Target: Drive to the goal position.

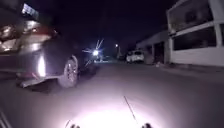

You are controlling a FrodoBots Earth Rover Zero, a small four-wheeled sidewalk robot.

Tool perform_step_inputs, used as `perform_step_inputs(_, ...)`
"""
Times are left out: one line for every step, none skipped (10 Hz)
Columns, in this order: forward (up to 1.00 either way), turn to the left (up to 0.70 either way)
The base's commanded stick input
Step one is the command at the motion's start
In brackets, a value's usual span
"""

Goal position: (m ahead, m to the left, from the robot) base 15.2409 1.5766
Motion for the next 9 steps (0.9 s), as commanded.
perform_step_inputs(0.7,0.0)
perform_step_inputs(0.7,0.0)
perform_step_inputs(0.7,0.0)
perform_step_inputs(0.7,0.0)
perform_step_inputs(0.7,0.0)
perform_step_inputs(0.7,0.0)
perform_step_inputs(0.7,0.0)
perform_step_inputs(0.7,0.0)
perform_step_inputs(0.7,0.0)
